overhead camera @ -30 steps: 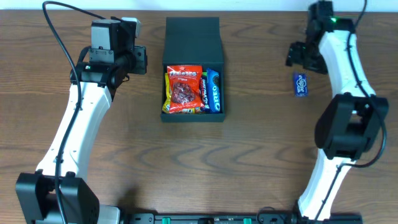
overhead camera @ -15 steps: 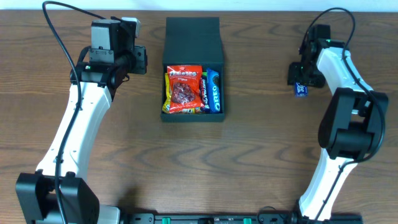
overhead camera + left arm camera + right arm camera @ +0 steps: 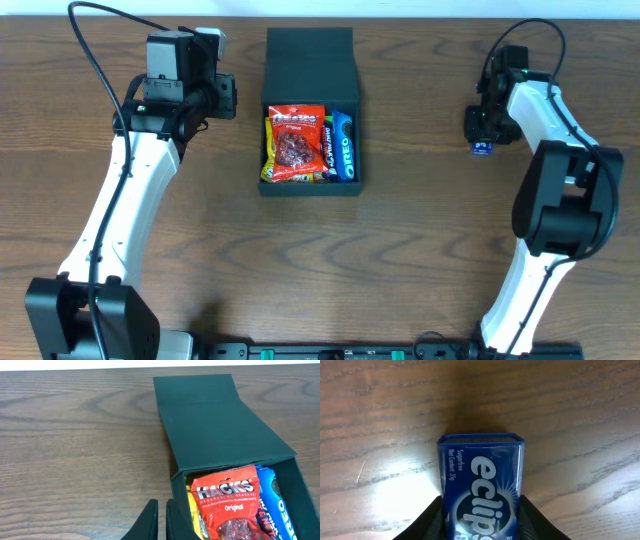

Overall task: Pack container
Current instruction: 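Carry the Eclipse tin over the box with the right gripper, then lower the Eclipse tin into the box's right side and release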

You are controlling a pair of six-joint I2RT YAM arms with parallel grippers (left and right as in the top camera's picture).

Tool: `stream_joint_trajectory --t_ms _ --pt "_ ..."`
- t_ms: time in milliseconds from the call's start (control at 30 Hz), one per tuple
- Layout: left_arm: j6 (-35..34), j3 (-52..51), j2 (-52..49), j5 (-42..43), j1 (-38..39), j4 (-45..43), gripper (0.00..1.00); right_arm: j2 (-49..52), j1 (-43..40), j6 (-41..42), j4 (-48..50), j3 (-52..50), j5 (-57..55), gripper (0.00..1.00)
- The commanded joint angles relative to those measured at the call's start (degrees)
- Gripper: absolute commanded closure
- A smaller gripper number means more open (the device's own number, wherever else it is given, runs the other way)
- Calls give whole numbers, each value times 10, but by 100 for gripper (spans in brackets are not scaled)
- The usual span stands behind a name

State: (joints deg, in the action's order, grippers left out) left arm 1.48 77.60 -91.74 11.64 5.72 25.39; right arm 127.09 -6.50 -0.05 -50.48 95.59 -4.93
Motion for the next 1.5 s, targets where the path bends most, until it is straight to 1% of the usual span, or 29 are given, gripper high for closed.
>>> stream_joint_trajectory --t_ms 0,133,233,300,400,533,700,733,767,800,833,867,967,1000,1033,1067,1133,1167,1200,1233,1267,1300,1367,1467 --pt "-2 2 -4 -2 -1 -2 92 0 10 -2 -32 32 40 84" --pt "-2 2 -4 -2 -1 -5 92 -1 56 1 -136 156 85 90" --pt "-2 2 -5 -6 -1 -8 92 -1 124 48 -207 261 97 91" --pt "-2 2 -5 -25 -1 -7 92 -1 163 70 -230 296 132 91" --pt "-2 2 -8 -45 -1 -7 93 -1 218 104 -251 301 164 91" --pt "-2 2 -10 -46 -1 -5 94 0 269 147 -263 276 164 91" --pt "-2 2 -33 -45 -1 -2 94 0 310 148 -259 268 170 90" --pt "-2 2 -40 -45 -1 -1 94 0 316 148 -256 268 169 87" --pt "-2 2 -54 -45 -1 -1 94 0 322 148 -254 268 170 77" --pt "-2 2 -66 -40 -1 -1 94 0 326 148 -251 268 170 48" --pt "-2 2 -76 -34 -1 -1 94 0 328 146 -249 268 170 26" --pt "-2 2 -85 -27 -1 0 94 0 328 146 -249 268 170 20" --pt "-15 2 -117 -12 -1 8 94 0 320 146 -247 268 170 8" --pt "-26 2 -129 -12 -1 10 94 0 315 147 -245 268 170 8" --pt "-38 2 -143 -9 -1 14 94 0 308 149 -245 268 170 9" --pt "-47 2 -157 0 -1 19 94 0 300 150 -245 268 170 13" --pt "-50 2 -195 57 -1 31 94 0 274 159 -247 268 169 24" --pt "-50 2 -203 76 -1 31 94 0 263 159 -247 268 169 33" --pt "-50 2 -211 94 -1 31 94 0 255 159 -247 268 168 49" --pt "-50 2 -219 116 -1 30 94 0 245 159 -245 268 167 75" --pt "-49 2 -226 136 -1 29 94 0 235 159 -245 268 167 94" --pt "-49 2 -232 150 -1 29 94 0 223 159 -245 268 167 98" --pt "-49 2 -242 167 0 29 94 0 202 159 -243 268 165 98" --pt "-50 2 -252 221 5 23 94 0 176 151 -237 267 153 98"
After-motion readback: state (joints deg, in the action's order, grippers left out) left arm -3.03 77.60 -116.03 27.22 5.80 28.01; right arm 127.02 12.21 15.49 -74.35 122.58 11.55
